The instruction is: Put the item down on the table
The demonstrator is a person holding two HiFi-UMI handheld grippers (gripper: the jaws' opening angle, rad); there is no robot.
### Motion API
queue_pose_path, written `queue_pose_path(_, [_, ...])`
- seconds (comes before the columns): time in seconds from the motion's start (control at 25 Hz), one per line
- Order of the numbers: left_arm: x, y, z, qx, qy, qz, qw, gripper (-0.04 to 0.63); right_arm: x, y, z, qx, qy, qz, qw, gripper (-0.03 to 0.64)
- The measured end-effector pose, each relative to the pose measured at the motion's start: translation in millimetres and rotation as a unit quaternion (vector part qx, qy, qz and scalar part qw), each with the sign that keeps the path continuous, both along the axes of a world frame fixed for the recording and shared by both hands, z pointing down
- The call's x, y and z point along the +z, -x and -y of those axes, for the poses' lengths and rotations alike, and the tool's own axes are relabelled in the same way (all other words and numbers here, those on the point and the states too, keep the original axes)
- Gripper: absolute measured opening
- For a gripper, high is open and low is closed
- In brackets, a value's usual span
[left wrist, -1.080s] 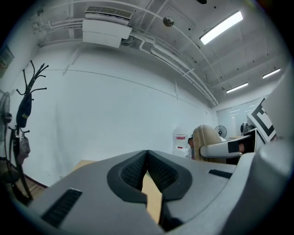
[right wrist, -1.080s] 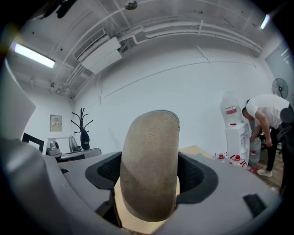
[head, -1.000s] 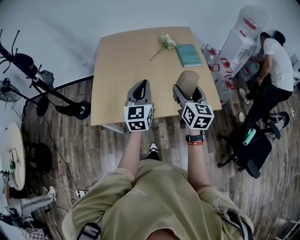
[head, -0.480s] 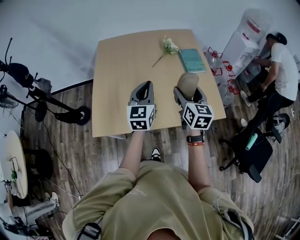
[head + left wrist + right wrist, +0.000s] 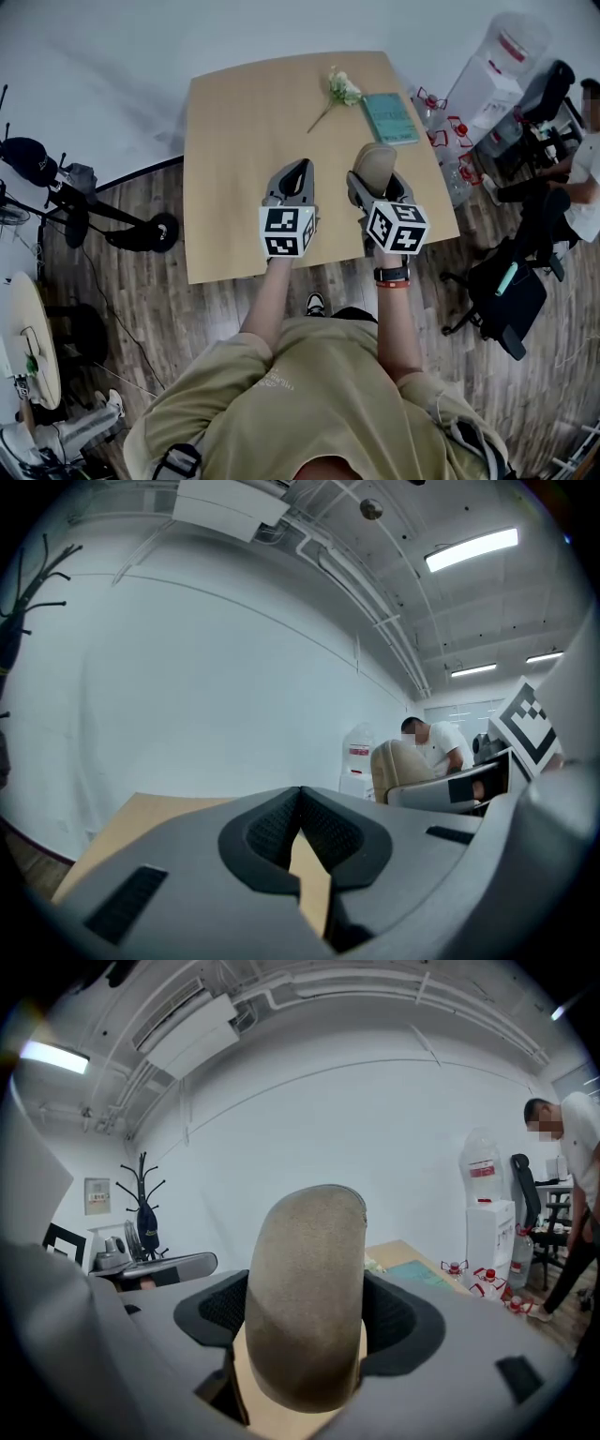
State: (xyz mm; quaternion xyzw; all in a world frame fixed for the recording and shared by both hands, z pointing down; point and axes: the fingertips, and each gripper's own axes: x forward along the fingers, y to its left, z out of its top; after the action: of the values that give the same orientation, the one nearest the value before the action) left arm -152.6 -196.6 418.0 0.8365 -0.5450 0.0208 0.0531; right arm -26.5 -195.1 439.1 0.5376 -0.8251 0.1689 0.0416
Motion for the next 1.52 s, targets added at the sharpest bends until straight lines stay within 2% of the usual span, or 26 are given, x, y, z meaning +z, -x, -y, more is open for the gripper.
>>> queue_pose_path(0.36, [20.1, -13.2, 31.2, 0.031, 0.009, 0.015, 0.9994, 0.023, 20.6, -0.6, 32.4, 0.002, 0.022, 0.0, 1.0, 0.373])
queue_pose_path(0.56, [37.3, -19.7, 62.7, 0.022, 0.019, 0.009, 0.9995, 0.023, 40.3, -8.3, 63.0, -0.006, 0.037, -0.003, 0.999, 0.373])
queue_pose_path(0.92, [54.4, -24.4, 131.7, -0.004, 0.039, 0.004, 0.9992, 0.023, 72.7, -15.2, 133.8, -0.021, 0.09, -0.001, 0.996, 0.374])
queue_pose_path(1.08, [66.4, -31.8, 157.7, -0.005, 0.042, 0.018, 0.9989, 0.023, 88.5, -21.3, 160.4, -0.029, 0.109, -0.006, 0.994, 0.374])
queue_pose_path(1.52, [105.7, -53.6, 208.5, -0.001, 0.075, 0.015, 0.9971, 0.023, 134.9, -44.6, 211.9, -0.042, 0.158, -0.011, 0.987, 0.374])
